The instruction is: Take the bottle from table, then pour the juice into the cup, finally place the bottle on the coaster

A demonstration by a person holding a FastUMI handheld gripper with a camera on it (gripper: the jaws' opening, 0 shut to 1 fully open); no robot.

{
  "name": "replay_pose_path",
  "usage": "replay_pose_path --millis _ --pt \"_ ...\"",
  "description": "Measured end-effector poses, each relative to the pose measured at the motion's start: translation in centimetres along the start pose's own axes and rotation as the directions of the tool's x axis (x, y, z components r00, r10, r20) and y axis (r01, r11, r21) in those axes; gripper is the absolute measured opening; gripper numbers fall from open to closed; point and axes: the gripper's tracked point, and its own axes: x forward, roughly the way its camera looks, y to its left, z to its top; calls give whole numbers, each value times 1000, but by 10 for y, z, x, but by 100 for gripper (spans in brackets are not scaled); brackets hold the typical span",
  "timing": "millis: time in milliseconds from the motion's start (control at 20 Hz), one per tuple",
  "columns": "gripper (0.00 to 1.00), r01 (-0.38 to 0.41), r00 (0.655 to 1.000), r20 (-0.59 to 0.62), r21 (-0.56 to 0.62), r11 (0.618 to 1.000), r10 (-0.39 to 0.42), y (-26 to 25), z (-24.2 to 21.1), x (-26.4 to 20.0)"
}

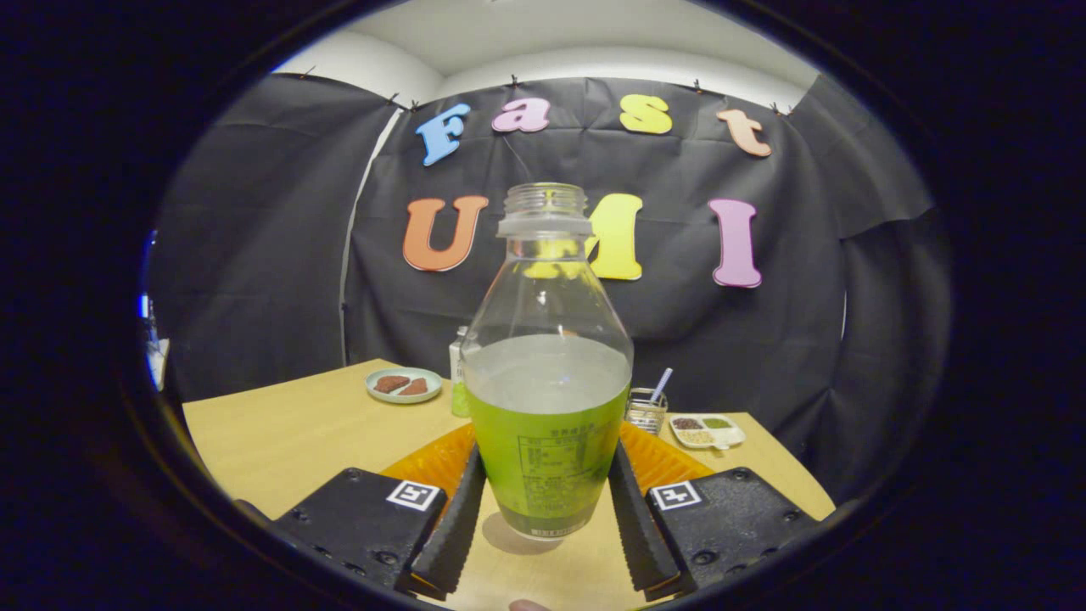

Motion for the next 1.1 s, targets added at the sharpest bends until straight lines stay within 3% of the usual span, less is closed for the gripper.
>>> replay_pose_path --millis 550,800,1100 --pt "76 -79 990 -110 45 996 84 14 -71 66" --pt "77 -77 989 -128 -9 997 75 18 -84 71" --pt "77 -65 989 -133 11 998 66 13 -97 83"
